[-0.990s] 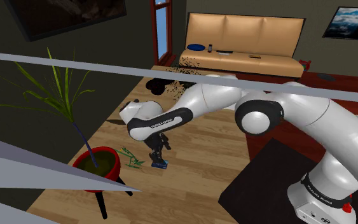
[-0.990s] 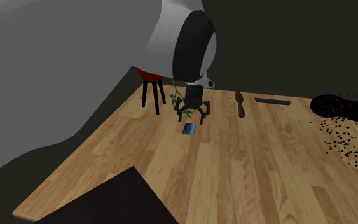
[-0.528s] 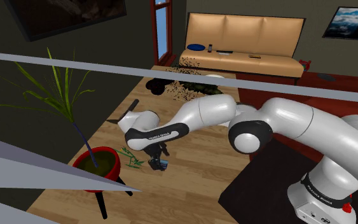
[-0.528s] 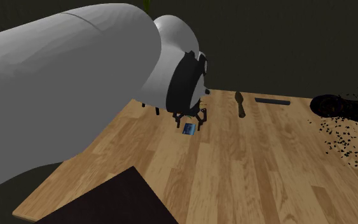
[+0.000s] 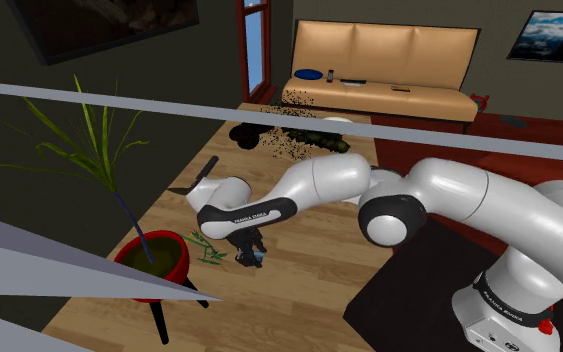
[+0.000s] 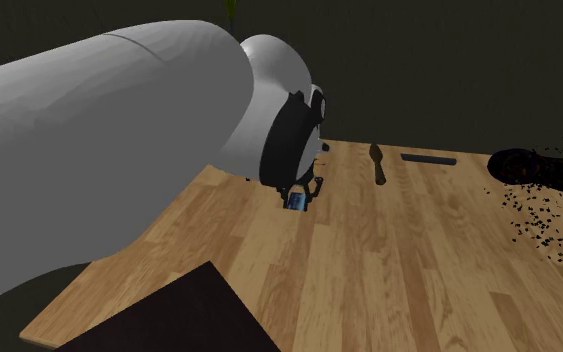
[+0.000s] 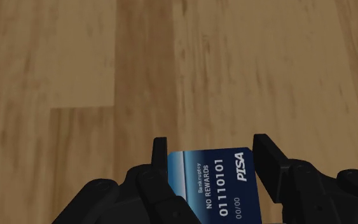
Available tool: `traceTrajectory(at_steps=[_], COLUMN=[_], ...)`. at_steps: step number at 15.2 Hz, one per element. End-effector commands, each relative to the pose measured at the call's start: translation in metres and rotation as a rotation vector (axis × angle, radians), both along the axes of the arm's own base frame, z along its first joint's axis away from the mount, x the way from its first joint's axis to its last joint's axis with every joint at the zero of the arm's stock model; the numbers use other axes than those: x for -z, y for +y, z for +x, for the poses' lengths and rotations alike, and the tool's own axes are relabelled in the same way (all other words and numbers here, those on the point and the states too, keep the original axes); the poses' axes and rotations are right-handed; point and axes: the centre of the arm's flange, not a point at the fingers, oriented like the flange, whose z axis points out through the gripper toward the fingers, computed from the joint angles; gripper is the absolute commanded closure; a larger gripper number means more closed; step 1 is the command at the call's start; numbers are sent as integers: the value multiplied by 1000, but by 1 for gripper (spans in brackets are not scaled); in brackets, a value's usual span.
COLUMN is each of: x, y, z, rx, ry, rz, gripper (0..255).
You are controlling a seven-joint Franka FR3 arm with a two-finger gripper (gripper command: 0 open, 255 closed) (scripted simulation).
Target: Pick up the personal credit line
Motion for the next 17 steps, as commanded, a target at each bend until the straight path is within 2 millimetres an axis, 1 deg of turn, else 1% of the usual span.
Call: traceTrajectory(at_steps=[1,5,17], x=[2,3,-60], y=[-1,-2,-2], z=[0,0,0], rx=[0,1,1], ry=[1,1,1], rz=[-3,-3,-3], gripper=[255,255,255])
